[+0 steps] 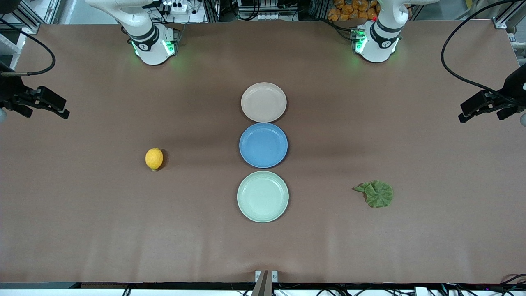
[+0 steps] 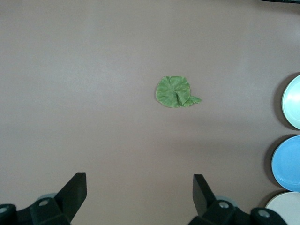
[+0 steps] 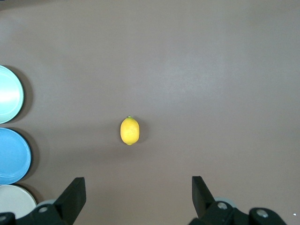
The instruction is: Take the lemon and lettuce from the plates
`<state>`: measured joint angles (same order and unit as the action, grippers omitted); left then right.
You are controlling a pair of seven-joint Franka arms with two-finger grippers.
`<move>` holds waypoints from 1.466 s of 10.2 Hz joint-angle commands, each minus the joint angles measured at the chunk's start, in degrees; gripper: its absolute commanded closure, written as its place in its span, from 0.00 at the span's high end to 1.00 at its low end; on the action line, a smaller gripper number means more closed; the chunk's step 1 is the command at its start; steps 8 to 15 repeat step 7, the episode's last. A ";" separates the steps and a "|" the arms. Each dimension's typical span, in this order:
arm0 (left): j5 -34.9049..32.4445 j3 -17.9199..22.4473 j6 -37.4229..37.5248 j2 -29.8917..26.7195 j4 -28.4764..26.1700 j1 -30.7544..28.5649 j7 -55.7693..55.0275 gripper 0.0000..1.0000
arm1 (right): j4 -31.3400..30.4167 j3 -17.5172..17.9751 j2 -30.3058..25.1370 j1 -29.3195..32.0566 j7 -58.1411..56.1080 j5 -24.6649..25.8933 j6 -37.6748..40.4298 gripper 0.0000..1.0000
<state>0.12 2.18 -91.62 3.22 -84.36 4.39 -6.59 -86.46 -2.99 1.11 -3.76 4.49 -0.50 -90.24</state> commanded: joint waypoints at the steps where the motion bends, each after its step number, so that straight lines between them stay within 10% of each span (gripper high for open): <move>1: 0.50 -0.07 0.03 -0.32 0.16 -0.26 0.52 1.00 | -0.20 0.09 -0.94 -0.28 0.43 -0.12 -0.02 1.00; 15: 0.67 -0.07 0.03 -0.32 0.25 -0.35 0.52 1.00 | 0.41 -0.09 -0.59 -0.19 0.43 -0.20 -0.99 1.00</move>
